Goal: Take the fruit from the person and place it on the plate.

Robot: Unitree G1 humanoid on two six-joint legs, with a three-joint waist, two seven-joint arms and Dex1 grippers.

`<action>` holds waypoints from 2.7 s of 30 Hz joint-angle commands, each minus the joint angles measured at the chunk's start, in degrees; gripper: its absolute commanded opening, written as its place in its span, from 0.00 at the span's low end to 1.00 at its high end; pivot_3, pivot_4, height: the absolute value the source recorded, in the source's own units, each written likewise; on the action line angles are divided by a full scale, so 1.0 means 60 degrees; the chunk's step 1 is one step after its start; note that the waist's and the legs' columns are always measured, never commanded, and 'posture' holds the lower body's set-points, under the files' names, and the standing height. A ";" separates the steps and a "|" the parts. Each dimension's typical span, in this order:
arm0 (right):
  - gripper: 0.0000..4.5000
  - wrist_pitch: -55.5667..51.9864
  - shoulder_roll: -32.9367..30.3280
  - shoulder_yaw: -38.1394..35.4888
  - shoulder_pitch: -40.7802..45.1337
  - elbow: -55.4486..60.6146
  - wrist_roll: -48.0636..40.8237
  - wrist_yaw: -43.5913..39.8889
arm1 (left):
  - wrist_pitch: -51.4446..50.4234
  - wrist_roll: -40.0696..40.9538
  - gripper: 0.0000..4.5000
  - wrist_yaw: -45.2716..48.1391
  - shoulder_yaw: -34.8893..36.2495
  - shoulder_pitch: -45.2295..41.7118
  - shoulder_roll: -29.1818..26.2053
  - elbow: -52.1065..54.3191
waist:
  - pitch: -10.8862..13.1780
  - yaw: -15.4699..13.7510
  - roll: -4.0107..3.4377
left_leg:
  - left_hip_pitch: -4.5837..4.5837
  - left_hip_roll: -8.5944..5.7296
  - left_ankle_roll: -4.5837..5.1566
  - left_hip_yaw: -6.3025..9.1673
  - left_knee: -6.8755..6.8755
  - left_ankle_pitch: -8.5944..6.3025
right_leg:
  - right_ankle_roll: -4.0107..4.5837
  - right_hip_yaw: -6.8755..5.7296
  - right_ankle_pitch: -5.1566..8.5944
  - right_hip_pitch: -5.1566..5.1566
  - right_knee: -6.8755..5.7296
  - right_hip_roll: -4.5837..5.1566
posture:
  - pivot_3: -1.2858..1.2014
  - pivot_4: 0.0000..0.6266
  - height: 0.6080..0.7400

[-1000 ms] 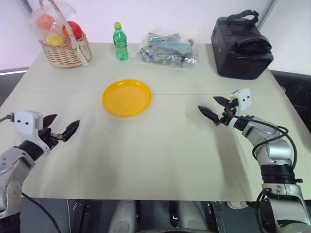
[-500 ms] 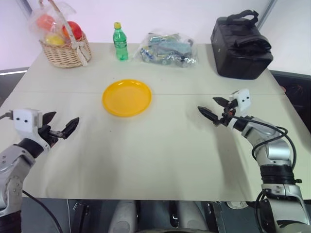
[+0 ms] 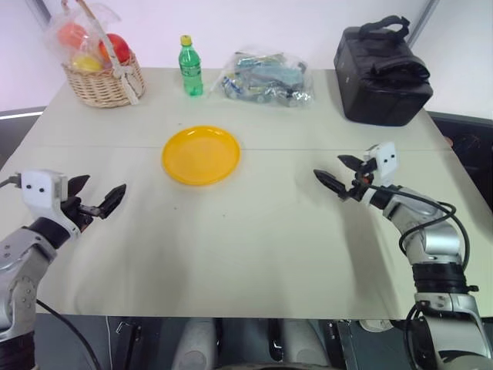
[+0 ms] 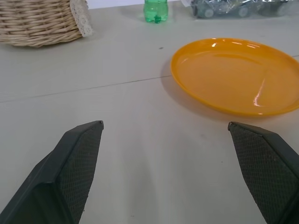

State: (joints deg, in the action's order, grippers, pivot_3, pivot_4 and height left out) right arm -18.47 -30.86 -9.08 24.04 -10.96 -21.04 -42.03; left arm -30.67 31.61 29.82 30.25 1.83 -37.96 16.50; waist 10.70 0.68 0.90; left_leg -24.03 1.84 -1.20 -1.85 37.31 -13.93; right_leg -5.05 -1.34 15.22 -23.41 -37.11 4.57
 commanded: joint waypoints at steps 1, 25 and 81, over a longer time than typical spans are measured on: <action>0.99 0.0016 -0.0006 -0.0133 0.0019 0.0375 -0.0095 0.0017 | 0.0157 -0.0074 1.00 0.0024 0.0073 -0.0143 -0.0128 0.0096 | 0.0000 0.0001 0.0000 | 0.0000 0.0000 0.0000 0.0000 0.0000 0.0000 | 0.0000 0.0000 0.0000 0.0000 0.0000 0.0000 | 0.52 0.24 1.00; 0.99 -0.0019 0.0012 -0.0140 -0.0054 0.0500 -0.0098 0.0112 | 0.0261 -0.0295 1.00 0.0136 -0.0064 -0.0418 -0.0072 -0.0081 | 0.0000 -0.0001 0.0000 | 0.0000 0.0000 0.0000 -0.0001 0.0001 0.0000 | -0.0001 0.0000 0.0000 0.0000 0.0000 0.0000 | 0.52 0.24 1.00; 1.00 -0.3866 -0.0715 -0.0408 0.0717 0.4770 -0.3797 0.0253 | 0.0839 -0.0343 0.88 0.0564 -0.2722 -0.6321 0.0702 -0.2503 | 0.0001 -0.0017 0.0009 | -0.0022 -0.0008 0.0000 0.0016 0.0015 0.0000 | -0.0005 -0.0011 -0.0002 -0.0001 0.0002 -0.0005 | 0.52 0.24 1.00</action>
State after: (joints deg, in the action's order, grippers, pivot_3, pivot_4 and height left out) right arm -43.08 -35.14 -9.97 27.95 15.72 -43.49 -40.72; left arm -26.99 29.74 32.72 13.59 -34.59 -33.59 0.72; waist 10.71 0.57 0.95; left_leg -24.16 1.80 -1.20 -1.75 37.39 -13.93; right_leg -5.09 -1.41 15.21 -23.41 -37.10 4.53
